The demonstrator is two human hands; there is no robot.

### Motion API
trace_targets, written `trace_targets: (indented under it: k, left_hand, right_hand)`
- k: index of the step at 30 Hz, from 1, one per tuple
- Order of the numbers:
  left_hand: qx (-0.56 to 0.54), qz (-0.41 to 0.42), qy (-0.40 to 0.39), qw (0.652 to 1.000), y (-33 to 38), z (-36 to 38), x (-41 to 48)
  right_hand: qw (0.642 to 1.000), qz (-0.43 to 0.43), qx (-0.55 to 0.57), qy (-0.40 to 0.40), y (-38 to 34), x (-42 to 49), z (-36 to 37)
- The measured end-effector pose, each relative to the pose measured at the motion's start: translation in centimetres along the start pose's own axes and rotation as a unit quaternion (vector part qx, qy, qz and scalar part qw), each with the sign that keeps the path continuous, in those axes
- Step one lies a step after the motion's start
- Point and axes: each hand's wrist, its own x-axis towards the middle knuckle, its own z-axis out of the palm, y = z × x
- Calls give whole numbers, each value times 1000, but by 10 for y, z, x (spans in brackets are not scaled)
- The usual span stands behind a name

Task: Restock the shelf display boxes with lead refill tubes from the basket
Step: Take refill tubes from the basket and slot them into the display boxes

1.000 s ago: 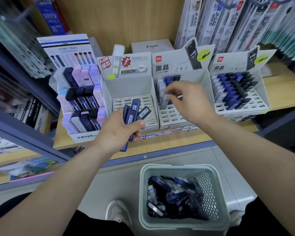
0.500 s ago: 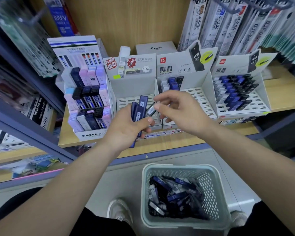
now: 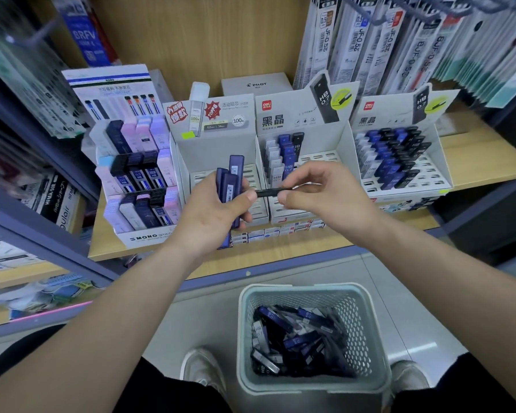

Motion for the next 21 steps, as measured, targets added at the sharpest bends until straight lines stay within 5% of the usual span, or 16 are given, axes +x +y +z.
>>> trace_targets:
  k: [12,21]
  left_hand:
    - [76,53,-19,995,-7,14,6]
    - [78,30,-72,994,-11,22,7]
  right_hand:
    - [992,77,-22,-93,6,-13,-5]
    - [995,73,-10,-69,11,-14,-6]
